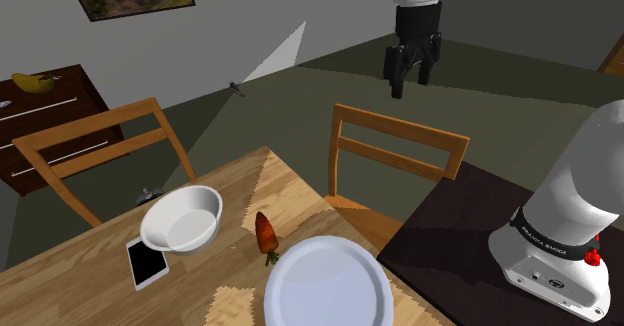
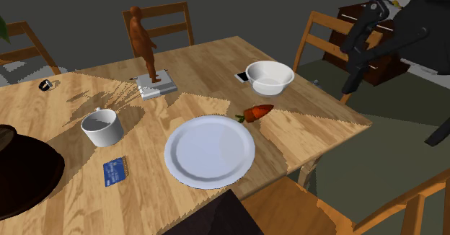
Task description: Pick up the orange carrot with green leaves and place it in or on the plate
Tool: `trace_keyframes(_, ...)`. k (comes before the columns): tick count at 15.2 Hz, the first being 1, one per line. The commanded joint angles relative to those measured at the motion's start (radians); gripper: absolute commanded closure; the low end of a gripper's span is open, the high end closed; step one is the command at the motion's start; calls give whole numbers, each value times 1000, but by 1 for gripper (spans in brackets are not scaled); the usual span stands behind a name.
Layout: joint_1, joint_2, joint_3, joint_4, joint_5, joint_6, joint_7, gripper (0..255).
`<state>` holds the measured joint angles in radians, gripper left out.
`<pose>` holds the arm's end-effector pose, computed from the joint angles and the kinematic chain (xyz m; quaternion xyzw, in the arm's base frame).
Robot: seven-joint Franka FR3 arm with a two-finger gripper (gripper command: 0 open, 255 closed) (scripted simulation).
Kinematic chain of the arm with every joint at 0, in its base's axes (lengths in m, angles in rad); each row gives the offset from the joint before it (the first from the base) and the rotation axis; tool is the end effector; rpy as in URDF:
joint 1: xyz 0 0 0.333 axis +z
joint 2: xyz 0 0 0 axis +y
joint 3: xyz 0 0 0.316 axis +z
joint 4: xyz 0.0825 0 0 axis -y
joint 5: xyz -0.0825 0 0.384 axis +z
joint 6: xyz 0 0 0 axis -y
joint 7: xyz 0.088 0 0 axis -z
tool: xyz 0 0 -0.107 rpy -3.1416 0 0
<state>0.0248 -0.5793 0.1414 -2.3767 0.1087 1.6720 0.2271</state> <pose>0.3564 0.0766 0.5171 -0.9964 0.0532 0.0661 0.0029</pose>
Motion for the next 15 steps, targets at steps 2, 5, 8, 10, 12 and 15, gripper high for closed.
trace_keyframes(2,9,104,34,36,17,60,34,0)
trace_keyframes(5,21,209,71,81,29,113,75,0)
trace_keyframes(8,32,318,106,136,32,159,116,0)
trace_keyframes(10,40,393,127,179,28,186,145,0)
trace_keyframes(12,49,469,147,227,21,209,175,0)
trace_keyframes(15,65,586,170,307,3,236,220,0)
